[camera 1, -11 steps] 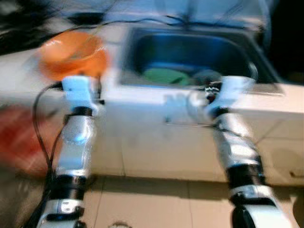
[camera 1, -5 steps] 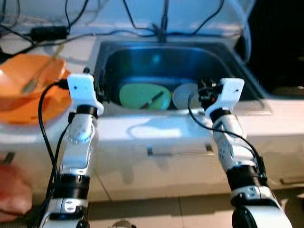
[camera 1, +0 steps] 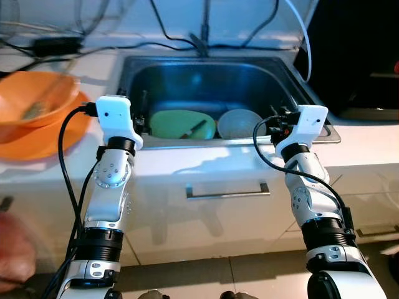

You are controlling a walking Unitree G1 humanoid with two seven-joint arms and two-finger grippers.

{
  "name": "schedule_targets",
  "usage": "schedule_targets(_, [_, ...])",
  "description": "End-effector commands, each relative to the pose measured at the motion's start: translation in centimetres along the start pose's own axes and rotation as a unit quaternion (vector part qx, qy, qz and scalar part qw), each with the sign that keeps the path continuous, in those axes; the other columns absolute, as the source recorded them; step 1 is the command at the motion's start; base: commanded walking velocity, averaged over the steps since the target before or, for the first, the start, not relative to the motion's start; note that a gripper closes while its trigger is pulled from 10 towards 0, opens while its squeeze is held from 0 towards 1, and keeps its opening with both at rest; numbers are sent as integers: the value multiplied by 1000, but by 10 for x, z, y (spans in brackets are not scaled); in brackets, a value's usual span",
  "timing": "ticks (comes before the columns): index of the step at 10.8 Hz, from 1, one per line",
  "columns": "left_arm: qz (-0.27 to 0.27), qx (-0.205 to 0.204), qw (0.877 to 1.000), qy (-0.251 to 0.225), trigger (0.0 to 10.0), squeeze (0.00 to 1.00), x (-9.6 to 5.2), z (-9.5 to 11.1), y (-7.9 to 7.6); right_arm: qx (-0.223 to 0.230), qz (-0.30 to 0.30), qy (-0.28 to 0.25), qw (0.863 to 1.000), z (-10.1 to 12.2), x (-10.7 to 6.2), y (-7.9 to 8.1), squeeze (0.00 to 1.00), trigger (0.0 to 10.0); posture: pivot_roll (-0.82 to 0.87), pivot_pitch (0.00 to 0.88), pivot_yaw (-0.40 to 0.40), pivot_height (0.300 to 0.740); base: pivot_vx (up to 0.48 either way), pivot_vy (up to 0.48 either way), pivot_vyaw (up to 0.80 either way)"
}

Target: Kitchen organization

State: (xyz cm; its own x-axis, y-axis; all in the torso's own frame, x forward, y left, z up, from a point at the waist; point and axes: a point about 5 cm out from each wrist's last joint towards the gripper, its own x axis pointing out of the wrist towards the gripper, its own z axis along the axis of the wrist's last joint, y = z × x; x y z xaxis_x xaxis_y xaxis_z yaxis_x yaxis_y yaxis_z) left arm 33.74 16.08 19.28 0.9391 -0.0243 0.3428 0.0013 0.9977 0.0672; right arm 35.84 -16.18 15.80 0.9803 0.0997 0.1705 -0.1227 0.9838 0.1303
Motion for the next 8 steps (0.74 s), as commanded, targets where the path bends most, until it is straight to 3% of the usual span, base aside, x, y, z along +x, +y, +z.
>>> schedule_targets(1, [-2, 0, 1000, -3, 10000, 0, 1, 3, 0, 0, 2, -6, 1000, 4, 1, -1, 0, 10000, 56, 78, -30, 740, 0, 398, 0])
schedule_targets(7, [-2, 7, 1000, 7, 10000, 0, 1, 1, 0, 4, 1, -3, 1000, 2, 0, -1, 0, 10000, 57, 80, -28, 740, 0, 449, 0])
schedule_targets(8, [-7, 12, 1000, 5, 10000, 0, 2, 1, -1, 4, 1, -3, 1000, 2, 0, -1, 0, 10000, 58, 78, -27, 740, 0, 0, 0])
